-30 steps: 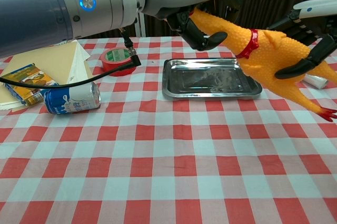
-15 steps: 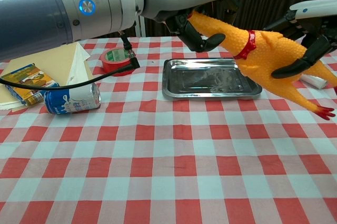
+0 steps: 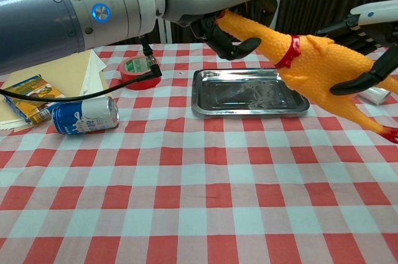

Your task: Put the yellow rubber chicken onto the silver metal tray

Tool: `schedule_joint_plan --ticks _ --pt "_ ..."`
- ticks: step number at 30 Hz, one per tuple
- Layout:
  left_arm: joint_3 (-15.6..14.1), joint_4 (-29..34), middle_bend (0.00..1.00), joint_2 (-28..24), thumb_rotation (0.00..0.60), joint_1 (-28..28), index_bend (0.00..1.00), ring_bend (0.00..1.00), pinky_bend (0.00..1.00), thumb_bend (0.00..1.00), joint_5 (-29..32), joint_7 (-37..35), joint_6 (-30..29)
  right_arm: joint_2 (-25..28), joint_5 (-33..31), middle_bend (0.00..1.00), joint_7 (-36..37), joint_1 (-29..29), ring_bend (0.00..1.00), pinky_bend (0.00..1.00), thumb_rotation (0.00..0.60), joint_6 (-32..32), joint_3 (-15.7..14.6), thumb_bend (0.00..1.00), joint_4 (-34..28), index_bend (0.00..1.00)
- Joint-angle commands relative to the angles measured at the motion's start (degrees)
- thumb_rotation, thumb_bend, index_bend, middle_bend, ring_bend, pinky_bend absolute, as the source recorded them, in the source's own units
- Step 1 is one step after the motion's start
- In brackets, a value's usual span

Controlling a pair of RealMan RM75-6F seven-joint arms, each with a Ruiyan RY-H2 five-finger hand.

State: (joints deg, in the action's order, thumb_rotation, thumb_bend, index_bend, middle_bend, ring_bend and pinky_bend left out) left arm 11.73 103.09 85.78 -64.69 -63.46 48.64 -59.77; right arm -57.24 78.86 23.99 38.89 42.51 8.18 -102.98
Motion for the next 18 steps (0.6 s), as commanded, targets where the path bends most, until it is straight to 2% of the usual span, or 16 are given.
schedule_joint_plan --ticks 1,4,9,18 --pt "0.0 0.1 0.71 0.1 0.6 0.0 0.61 0.63 0.69 0.85 0.1 -0.1 0.0 0.2 0.6 0.37 0.7 0.1 0.33 0.42 0.6 -0.3 -0.2 0.36 0.3 0.22" --pt "0.0 0.0 0.71 0.1 0.6 -0.1 0.61 0.63 0.69 0.85 0.1 0.2 0.0 0.3 1.3 0.35 1.2 0.2 0.31 0.4 0.6 -0.5 -0.5 0.37 0.4 0.19" --pt "-0.1 -0.1 0.71 0.2 0.6 -0.2 0.61 0.62 0.69 0.85 0.2 0.3 -0.1 0.4 1.7 0.35 2.3 0.3 0.31 0.4 0.6 -0.6 -0.6 0.36 0.8 0.19" --pt "-0.5 -0.4 0.71 0.4 0.6 -0.3 0.61 0.63 0.69 0.85 -0.2 1.0 -0.2 0.4 2.3 0.35 3.2 0.6 0.34 0.41 0.6 -0.9 -0.9 0.36 1.5 0.32"
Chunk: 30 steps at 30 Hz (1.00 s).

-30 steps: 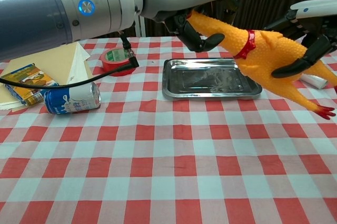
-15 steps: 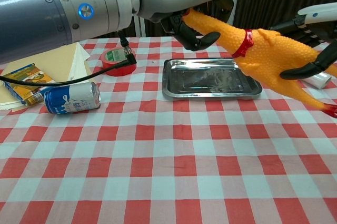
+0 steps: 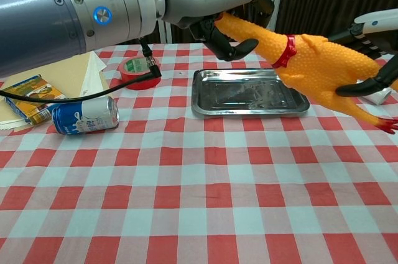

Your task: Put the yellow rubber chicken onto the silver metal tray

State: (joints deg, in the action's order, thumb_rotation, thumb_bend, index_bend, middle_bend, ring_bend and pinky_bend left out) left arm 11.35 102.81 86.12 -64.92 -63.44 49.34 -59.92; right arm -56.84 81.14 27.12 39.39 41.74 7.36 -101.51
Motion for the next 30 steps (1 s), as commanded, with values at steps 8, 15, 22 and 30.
schedule_joint_plan --ticks 8,15,22,30 --pt "-0.8 -0.1 0.71 0.5 0.6 -0.2 0.61 0.62 0.69 0.85 -0.3 1.1 0.2 -0.2 0.1 0.63 0.6 -0.1 0.68 0.68 0.6 1.2 0.4 0.49 0.3 0.76" --pt "-1.5 0.6 0.71 1.2 0.6 -0.1 0.61 0.63 0.69 0.85 -1.3 1.6 -0.1 -1.3 -0.4 0.91 -0.3 -0.4 0.97 0.92 0.6 2.8 0.7 0.63 0.9 1.0" --pt "-1.1 0.6 0.71 1.0 0.6 0.1 0.61 0.62 0.69 0.85 -1.6 1.8 -0.7 -1.4 -0.8 0.93 -1.1 -0.8 0.95 0.92 0.6 3.8 0.6 0.64 0.9 0.98" --pt "-1.0 -1.0 0.71 1.1 0.6 0.0 0.61 0.63 0.69 0.85 -1.9 3.0 -1.3 0.8 1.2 0.46 0.3 -0.8 0.41 0.47 0.6 2.6 -0.5 0.45 0.1 0.29"
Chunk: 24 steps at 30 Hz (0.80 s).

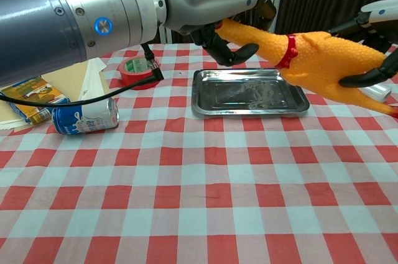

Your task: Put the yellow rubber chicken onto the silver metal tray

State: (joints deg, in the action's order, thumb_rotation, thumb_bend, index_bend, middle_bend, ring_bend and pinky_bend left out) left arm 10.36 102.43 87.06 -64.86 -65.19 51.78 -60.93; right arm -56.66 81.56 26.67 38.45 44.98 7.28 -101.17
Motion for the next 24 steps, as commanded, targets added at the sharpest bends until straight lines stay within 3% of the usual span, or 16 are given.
schedule_joint_plan --ticks 1,3,6,12,24 --pt "0.0 -0.9 0.71 0.3 0.6 0.0 0.61 0.63 0.69 0.85 -0.2 0.7 -0.4 0.9 1.1 0.43 1.2 0.2 0.38 0.44 0.6 -0.9 -0.6 0.42 -0.3 0.24" --pt "0.0 -1.3 0.71 0.6 0.6 0.0 0.61 0.63 0.69 0.85 0.0 0.9 -0.5 1.2 1.6 0.35 1.8 0.3 0.3 0.37 0.6 -1.0 -0.7 0.35 -0.2 0.13" --pt "0.1 -1.8 0.71 0.9 0.6 0.0 0.61 0.63 0.69 0.85 0.2 1.1 -0.5 1.5 2.1 0.28 3.0 0.4 0.23 0.32 0.6 -1.4 -1.0 0.29 -0.4 0.06" --pt "0.3 -2.2 0.71 1.4 0.6 0.2 0.61 0.62 0.69 0.85 0.0 1.5 -1.2 2.0 3.7 0.23 4.3 0.8 0.19 0.3 0.6 -1.9 -1.6 0.26 -0.4 0.0" --pt "0.3 -3.0 0.71 3.1 0.6 0.2 0.61 0.62 0.69 0.85 0.0 2.2 -1.6 1.8 3.0 0.23 4.6 1.3 0.19 0.3 0.6 -2.1 -1.5 0.26 -0.8 0.02"
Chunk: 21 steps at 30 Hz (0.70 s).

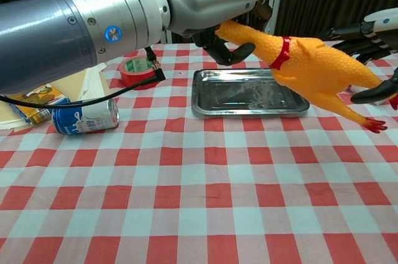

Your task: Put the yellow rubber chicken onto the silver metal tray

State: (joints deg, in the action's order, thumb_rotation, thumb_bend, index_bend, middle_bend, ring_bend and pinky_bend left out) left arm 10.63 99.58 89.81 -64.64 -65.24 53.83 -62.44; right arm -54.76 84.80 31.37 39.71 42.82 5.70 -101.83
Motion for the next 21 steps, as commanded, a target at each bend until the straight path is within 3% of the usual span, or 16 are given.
schedule_joint_plan --ticks 1,5,10,13,17,21 --pt "0.1 -0.2 0.71 0.5 0.6 -0.1 0.61 0.63 0.69 0.85 0.0 0.3 -0.2 -0.1 -0.5 0.23 -0.2 0.1 0.19 0.3 0.6 0.2 0.3 0.26 -0.2 0.03" --pt "0.4 -0.3 0.71 1.3 0.6 -0.2 0.61 0.63 0.69 0.85 0.1 0.6 -0.3 -0.3 -1.7 0.23 -0.6 0.1 0.22 0.3 0.6 0.4 0.7 0.26 -0.4 0.08" --pt "0.9 -0.3 0.71 2.1 0.6 -0.3 0.61 0.62 0.69 0.85 0.4 0.7 -0.7 -0.8 -3.1 0.28 -1.4 0.2 0.31 0.37 0.6 0.9 1.3 0.26 -0.4 0.18" --pt "1.1 -0.3 0.71 2.4 0.6 -0.3 0.61 0.63 0.69 0.85 0.2 0.6 -0.9 -1.4 -4.5 0.37 -2.4 0.2 0.41 0.46 0.6 1.1 1.6 0.26 -0.2 0.31" --pt "1.3 -0.3 0.71 2.7 0.6 -0.3 0.61 0.63 0.69 0.85 -0.3 0.3 -1.1 -2.7 -6.7 0.57 -4.2 0.0 0.62 0.65 0.6 1.9 2.3 0.27 0.4 0.6" --pt "1.3 -0.2 0.71 2.7 0.6 0.0 0.61 0.63 0.69 0.85 -1.1 -0.2 -1.4 -3.8 -8.8 0.75 -6.2 -0.4 0.84 0.85 0.6 3.2 3.0 0.36 1.0 0.85"
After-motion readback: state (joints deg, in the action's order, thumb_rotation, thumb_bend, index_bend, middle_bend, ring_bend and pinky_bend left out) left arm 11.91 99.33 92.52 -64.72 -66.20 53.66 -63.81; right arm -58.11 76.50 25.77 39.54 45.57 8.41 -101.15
